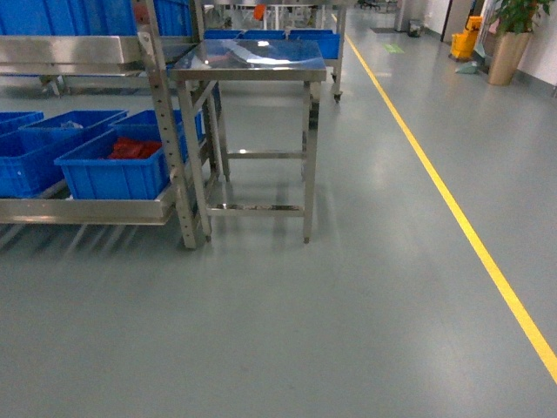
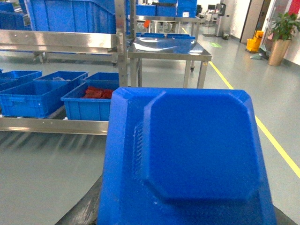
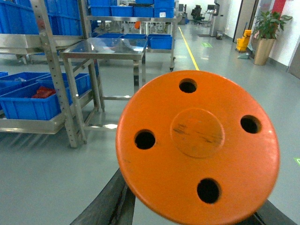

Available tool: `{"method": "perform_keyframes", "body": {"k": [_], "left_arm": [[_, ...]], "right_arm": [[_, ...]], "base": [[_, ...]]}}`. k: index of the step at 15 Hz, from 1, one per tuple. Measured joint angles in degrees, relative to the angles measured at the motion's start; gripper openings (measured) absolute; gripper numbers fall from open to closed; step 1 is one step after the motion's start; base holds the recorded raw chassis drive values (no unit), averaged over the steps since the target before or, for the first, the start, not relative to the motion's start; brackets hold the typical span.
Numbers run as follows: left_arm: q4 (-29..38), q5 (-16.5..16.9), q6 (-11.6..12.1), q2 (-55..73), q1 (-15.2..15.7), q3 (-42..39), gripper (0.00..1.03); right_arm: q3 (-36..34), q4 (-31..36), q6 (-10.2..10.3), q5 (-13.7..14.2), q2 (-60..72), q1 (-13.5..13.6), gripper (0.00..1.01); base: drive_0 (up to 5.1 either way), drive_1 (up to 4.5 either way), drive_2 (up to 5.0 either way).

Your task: Sort blue parts and orange caps into right shelf containers

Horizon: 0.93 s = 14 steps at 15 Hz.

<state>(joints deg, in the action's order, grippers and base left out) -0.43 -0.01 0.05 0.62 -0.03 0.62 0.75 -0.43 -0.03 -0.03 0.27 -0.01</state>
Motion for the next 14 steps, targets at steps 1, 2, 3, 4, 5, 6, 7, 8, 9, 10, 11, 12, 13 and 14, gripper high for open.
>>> {"method": "perform_keyframes", "body": {"k": [1,2,3,4,5,6,7,8,9,10,11,12,13,14], "left_arm": [[0.0,0.0,0.0,0.0,0.0,0.0,0.43],[0.0,0.0,0.0,0.0,0.0,0.0,0.43],[0.0,0.0,0.0,0.0,0.0,0.0,0.43],[0.1,0.0,0.0,0.0,0.0,0.0,0.43],[-0.1,0.0,0.0,0.0,0.0,0.0,0.43],[0.2,0.0,0.0,0.0,0.0,0.0,0.43],[0.0,-0.1,0.0,0.0,0.0,0.0,0.43],[0.0,0.0,0.0,0.0,0.0,0.0,0.43],[0.0,0.0,0.0,0.0,0.0,0.0,0.43],[0.0,-0.1,0.0,0.0,0.0,0.0,0.43],[0.0,-0.1,0.0,0.0,0.0,0.0,0.43],[0.2,0.0,0.0,0.0,0.0,0.0,0.43],[-0.1,0.0,0.0,0.0,0.0,0.0,0.43],[0.2,0.0,0.0,0.0,0.0,0.0,0.43]], "right_arm": [[0.0,0.1,0.0,0.0,0.0,0.0,0.41],[0.0,0.1,0.0,0.0,0.0,0.0,0.41],[0.0,0.0,0.0,0.0,0.0,0.0,0.41],[0.0,0.2,0.0,0.0,0.0,0.0,0.41],[0.0,0.0,0.0,0.0,0.0,0.0,0.41],[0.0,0.0,0.0,0.0,0.0,0.0,0.41],[0.0,0.2,0.0,0.0,0.0,0.0,0.41],[0.0,0.0,0.0,0.0,0.0,0.0,0.41],[0.0,0.0,0.0,0.0,0.0,0.0,0.41],[0.0,0.2,0.0,0.0,0.0,0.0,0.41],[0.0,0.0,0.0,0.0,0.0,0.0,0.41],[0.0,0.0,0.0,0.0,0.0,0.0,0.41],[0.0,0.1,0.0,0.0,0.0,0.0,0.41],[0.0,0.1,0.0,0.0,0.0,0.0,0.41]], "base": [[0.0,4.24,-4.2],[0.0,4.28,-4.2],[0.0,4.28,-4.2],[0.0,4.28,-4.2],[0.0,4.26,-4.2],[0.1,4.3,-4.2],[0.1,4.38,-4.1],[0.1,4.32,-4.2],[0.1,4.38,-4.1],[0.2,4.45,-4.0],[0.2,4.44,-4.0],[0.1,4.3,-4.2],[0.1,4.29,-4.2],[0.0,4.22,-4.3]]}}
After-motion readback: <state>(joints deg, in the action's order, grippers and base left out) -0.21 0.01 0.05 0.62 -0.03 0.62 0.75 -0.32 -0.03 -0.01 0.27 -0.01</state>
